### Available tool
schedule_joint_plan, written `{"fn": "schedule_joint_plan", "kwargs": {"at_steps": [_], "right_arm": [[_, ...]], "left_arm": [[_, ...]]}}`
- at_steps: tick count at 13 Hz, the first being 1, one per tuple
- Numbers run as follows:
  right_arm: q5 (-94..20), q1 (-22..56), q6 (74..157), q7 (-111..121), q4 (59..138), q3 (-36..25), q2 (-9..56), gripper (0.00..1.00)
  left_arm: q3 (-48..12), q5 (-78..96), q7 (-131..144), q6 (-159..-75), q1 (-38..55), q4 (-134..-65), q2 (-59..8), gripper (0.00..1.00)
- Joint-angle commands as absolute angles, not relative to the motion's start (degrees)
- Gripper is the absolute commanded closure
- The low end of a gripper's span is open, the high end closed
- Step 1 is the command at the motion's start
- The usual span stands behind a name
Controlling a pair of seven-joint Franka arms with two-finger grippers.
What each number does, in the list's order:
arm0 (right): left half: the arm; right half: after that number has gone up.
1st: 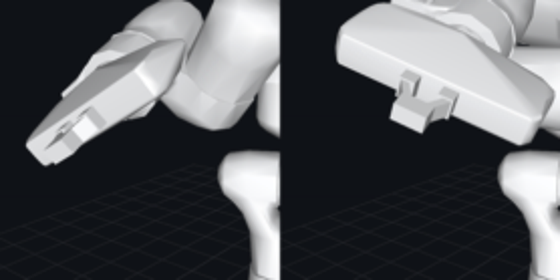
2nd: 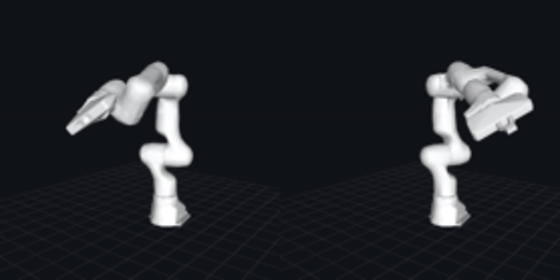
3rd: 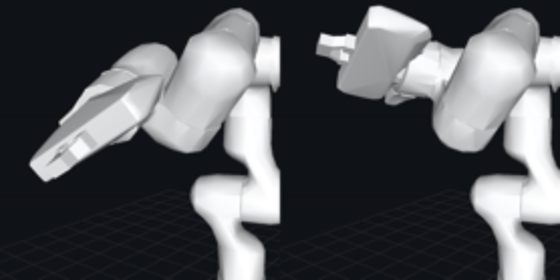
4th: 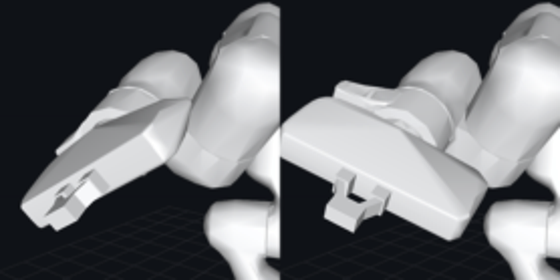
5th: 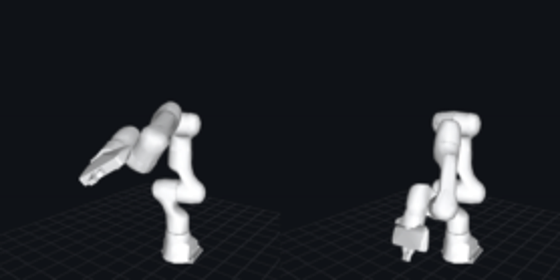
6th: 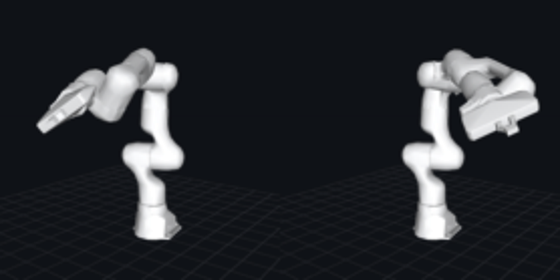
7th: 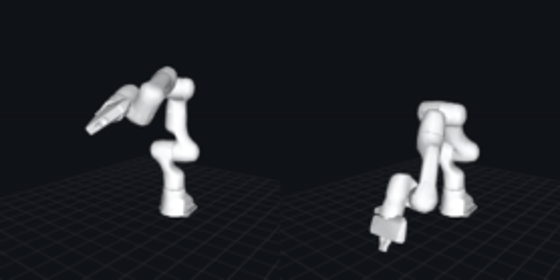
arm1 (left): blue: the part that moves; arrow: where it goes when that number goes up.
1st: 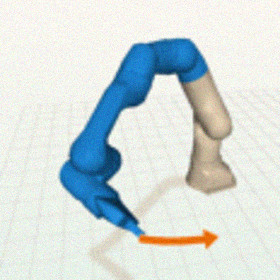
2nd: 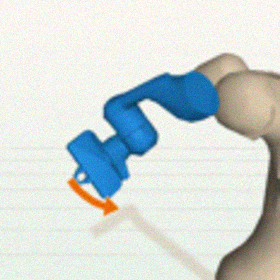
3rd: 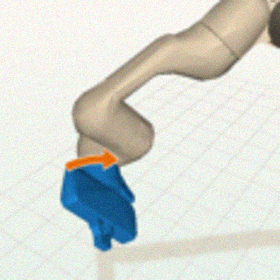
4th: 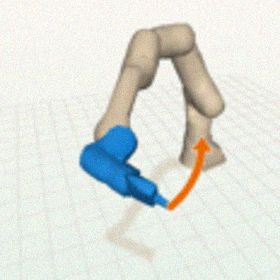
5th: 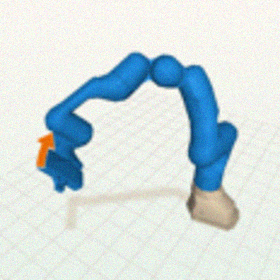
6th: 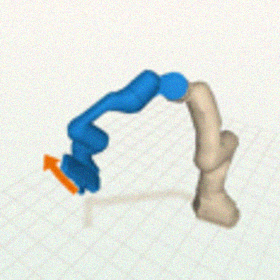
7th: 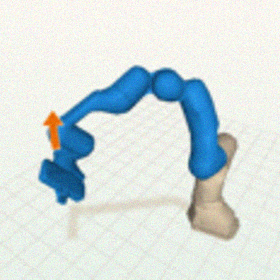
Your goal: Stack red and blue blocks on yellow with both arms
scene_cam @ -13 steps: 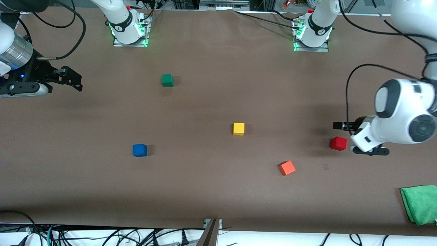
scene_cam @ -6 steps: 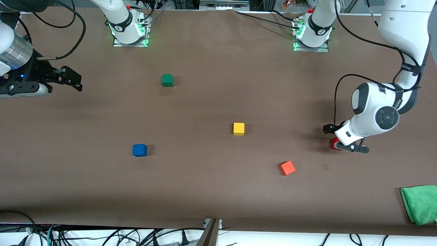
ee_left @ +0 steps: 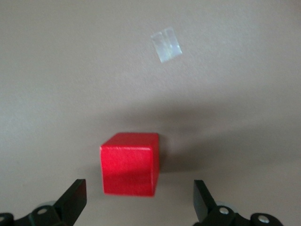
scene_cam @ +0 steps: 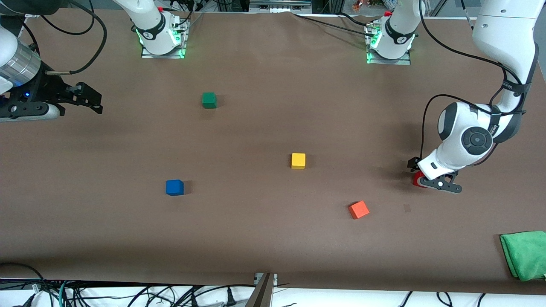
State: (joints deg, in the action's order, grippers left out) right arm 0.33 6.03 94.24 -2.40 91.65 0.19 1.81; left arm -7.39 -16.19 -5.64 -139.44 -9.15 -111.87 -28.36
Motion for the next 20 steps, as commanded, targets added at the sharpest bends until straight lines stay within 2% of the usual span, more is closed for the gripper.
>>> {"fn": "schedule_joint_plan", "kwargs": {"at_steps": [1,3,4,5,6,8,10,12,15,18,20], "right_arm": [[0.70,5.54,94.13,-3.08,90.44,0.88,2.20,0.01],[0.70,5.71,94.48,-3.08,90.44,0.97,2.20,0.01],[0.70,5.71,94.92,-3.08,90.44,1.05,2.28,0.01],[0.62,5.80,96.23,-3.16,90.44,1.05,2.46,0.01],[0.70,5.80,97.02,-3.08,90.44,1.05,2.81,0.01],[0.09,5.19,97.64,-2.82,90.44,0.88,3.86,0.01],[-1.84,5.36,102.72,-2.02,90.44,0.79,6.67,0.01],[-1.67,4.92,104.41,-2.02,90.44,0.70,9.39,0.01],[1.30,4.92,106.95,1.48,90.44,0.70,13.62,0.00],[0.88,5.01,107.83,3.34,90.44,0.70,19.31,0.01],[0.53,5.18,113.52,2.38,90.79,0.70,23.79,0.01]], "left_arm": [[-7.82,-17.84,-6.50,-144.56,-11.07,-111.98,-30.93,0.00],[-8.17,-17.06,-6.42,-144.76,-12.82,-110.31,-32.69,0.00],[-8.52,-17.05,-6.42,-144.76,-13.44,-110.39,-32.87,0.29],[-8.61,-16.96,-6.24,-144.58,-13.45,-110.30,-32.87,0.72],[-8.79,-16.88,-6.07,-144.15,-13.45,-110.30,-32.52,0.98],[-10.45,-12.77,-5.98,-140.91,-13.45,-109.17,-31.82,1.00],[-14.04,-8.98,-5.37,-130.66,-13.18,-103.74,-31.12,1.00],[-18.61,-7.04,-1.78,-122.03,-12.48,-98.55,-31.11,1.00],[-24.34,-6.94,11.72,-120.32,-7.85,-97.73,-31.38,1.00],[-24.00,-7.73,28.52,-120.32,3.22,-95.02,-32.78,1.00],[-23.91,-7.73,32.33,-120.41,7.54,-93.17,-34.62,1.00]]}}
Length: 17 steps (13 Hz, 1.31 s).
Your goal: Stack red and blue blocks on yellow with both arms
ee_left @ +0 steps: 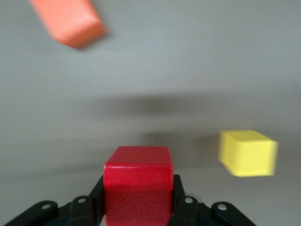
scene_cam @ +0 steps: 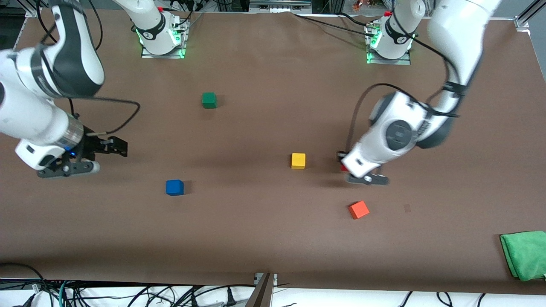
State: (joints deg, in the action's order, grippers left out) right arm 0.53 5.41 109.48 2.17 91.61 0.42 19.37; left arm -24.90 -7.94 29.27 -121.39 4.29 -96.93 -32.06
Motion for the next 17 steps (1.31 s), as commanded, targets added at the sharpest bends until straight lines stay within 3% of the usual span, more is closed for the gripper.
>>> {"fn": "schedule_joint_plan", "kwargs": {"at_steps": [1,6,12,13,17], "right_arm": [[-0.17,5.71,116.60,2.20,90.97,0.96,25.91,0.01],[-3.34,10.19,130.32,-1.49,90.97,0.97,36.02,0.01],[-3.52,10.63,138.41,-3.16,91.93,1.05,41.22,0.08],[-3.52,10.63,139.99,-3.16,93.15,1.05,41.22,0.11],[-3.52,10.29,140.63,-2.64,94.04,1.05,41.05,0.44]], "left_arm": [[-23.82,-7.73,33.74,-120.58,9.30,-92.38,-35.50,1.00],[-23.73,-13.09,41.91,-120.85,15.46,-87.28,-39.98,1.00],[-23.56,-18.72,47.29,-121.11,19.51,-86.13,-42.27,1.00],[-23.64,-19.42,47.29,-121.90,19.42,-86.13,-42.28,1.00],[-23.64,-19.86,48.43,-123.13,19.51,-86.13,-42.71,1.00]]}}
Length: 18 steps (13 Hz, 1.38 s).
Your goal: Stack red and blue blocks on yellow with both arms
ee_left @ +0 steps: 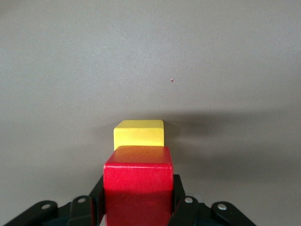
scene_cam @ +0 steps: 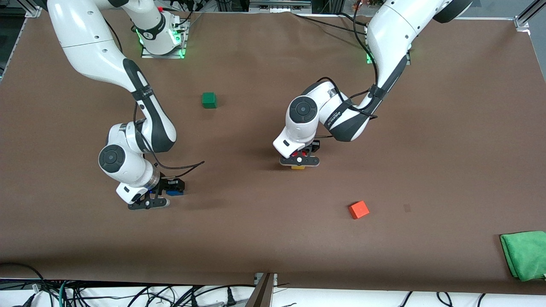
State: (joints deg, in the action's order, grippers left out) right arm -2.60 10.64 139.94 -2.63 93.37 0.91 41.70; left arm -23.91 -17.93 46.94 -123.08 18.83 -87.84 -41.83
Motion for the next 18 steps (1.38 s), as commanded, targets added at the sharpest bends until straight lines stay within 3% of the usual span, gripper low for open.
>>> {"fn": "schedule_joint_plan", "kwargs": {"at_steps": [1,3,9,10,11,13,18], "right_arm": [[-3.52,10.20,139.84,-2.38,93.87,1.05,40.44,0.48],[-3.52,10.20,133.45,-2.46,92.04,1.05,38.16,0.54],[-3.43,10.90,110.87,-9.64,77.11,3.68,35.15,0.54],[-3.34,11.33,108.92,-11.41,74.99,4.47,35.50,0.53],[-3.34,12.29,108.37,-13.51,74.10,4.57,35.51,0.53],[-3.25,14.66,108.46,-17.99,73.65,4.66,35.51,0.53],[-3.25,24.49,109.42,-38.53,66.82,4.57,39.45,0.53]], "left_arm": [[-23.56,-19.86,48.43,-123.13,19.51,-86.13,-42.80,1.00],[-23.55,-19.86,48.43,-123.40,19.51,-86.13,-42.89,1.00],[-23.12,-19.86,48.43,-124.01,19.42,-86.13,-42.80,1.00],[-23.12,-19.78,48.43,-124.01,19.16,-86.13,-42.80,0.29],[-23.20,-19.60,48.43,-123.75,18.81,-86.05,-42.37,0.00],[-23.29,-18.90,48.43,-121.48,17.33,-84.39,-40.27,0.00],[-23.73,-17.14,47.12,-106.45,11.01,-74.71,-35.26,0.00]]}}
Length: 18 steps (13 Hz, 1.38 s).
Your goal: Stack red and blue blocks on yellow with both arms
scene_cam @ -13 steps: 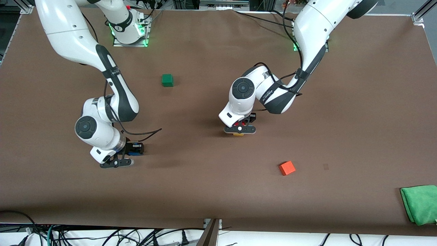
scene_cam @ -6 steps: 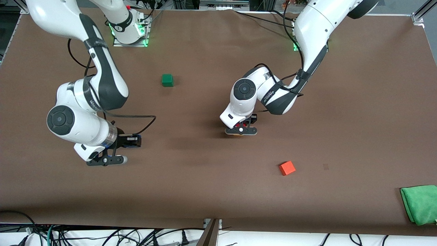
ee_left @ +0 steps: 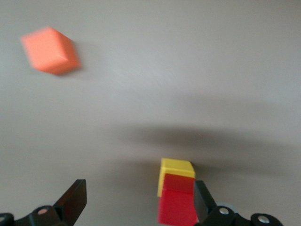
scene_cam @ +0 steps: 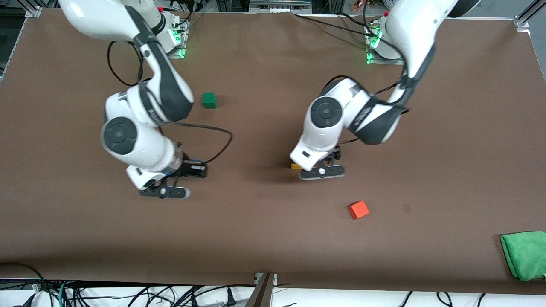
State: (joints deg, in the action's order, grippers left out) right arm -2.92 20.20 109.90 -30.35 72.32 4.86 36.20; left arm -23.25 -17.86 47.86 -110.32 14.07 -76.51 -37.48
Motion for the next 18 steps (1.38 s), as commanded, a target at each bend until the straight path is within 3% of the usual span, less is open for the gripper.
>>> {"fn": "schedule_joint_plan", "kwargs": {"at_steps": [1,7,12,15,18], "right_arm": [[-3.16,27.13,109.77,-44.07,64.80,4.57,40.85,0.53],[2.61,43.05,121.72,-69.32,64.07,3.61,46.31,0.52],[8.43,45.17,124.18,-69.08,63.02,3.43,47.90,0.51],[11.42,45.79,129.09,-68.64,62.84,3.43,50.35,0.49],[11.51,45.79,131.57,-68.73,62.84,3.34,51.68,0.49]], "left_arm": [[-23.73,-16.70,45.46,-106.09,8.72,-74.71,-32.81,0.00],[-24.08,-7.56,20.87,-90.91,-6.57,-71.20,-25.49,0.00],[-23.56,-8.26,2.04,-79.73,-14.66,-65.57,-23.83,0.00],[-22.25,-8.35,-0.60,-76.12,-15.47,-67.58,-19.18,0.00],[-13.30,-3.27,-0.70,-79.26,-11.53,-76.88,-11.62,0.00]]}}
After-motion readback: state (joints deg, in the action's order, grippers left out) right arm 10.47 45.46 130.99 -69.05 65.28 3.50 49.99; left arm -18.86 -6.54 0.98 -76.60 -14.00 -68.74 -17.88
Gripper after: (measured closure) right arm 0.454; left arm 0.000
